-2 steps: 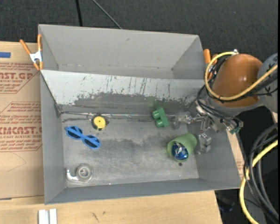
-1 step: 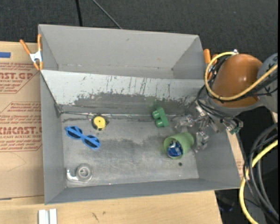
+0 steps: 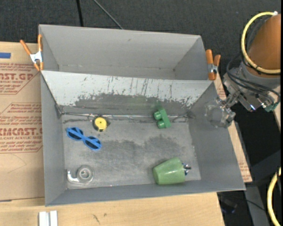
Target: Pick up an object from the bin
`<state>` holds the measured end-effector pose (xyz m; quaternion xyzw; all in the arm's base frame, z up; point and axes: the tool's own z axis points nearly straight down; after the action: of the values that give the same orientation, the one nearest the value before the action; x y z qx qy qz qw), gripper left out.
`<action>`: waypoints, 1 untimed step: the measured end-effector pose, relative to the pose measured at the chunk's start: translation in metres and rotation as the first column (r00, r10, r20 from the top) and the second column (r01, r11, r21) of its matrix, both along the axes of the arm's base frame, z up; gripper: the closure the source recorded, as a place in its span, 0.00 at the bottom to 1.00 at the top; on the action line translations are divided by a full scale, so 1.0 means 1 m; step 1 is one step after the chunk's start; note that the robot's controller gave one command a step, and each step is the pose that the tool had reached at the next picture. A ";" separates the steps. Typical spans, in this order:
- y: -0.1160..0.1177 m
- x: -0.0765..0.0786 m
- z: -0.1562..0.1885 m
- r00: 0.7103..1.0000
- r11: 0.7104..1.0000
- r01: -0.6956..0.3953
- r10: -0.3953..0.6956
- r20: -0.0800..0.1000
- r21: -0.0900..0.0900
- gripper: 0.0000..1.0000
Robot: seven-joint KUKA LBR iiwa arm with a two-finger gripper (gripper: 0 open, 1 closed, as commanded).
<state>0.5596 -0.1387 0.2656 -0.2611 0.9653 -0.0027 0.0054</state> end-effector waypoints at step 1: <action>0.000 -0.001 -0.003 1.000 1.000 0.000 0.000 -0.005 0.002 0.00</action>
Offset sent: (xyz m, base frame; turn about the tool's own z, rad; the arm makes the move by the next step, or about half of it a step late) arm 0.0000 0.0000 0.0000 0.0000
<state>0.5589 -0.1384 0.2626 -0.2613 0.9653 -0.0012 0.0034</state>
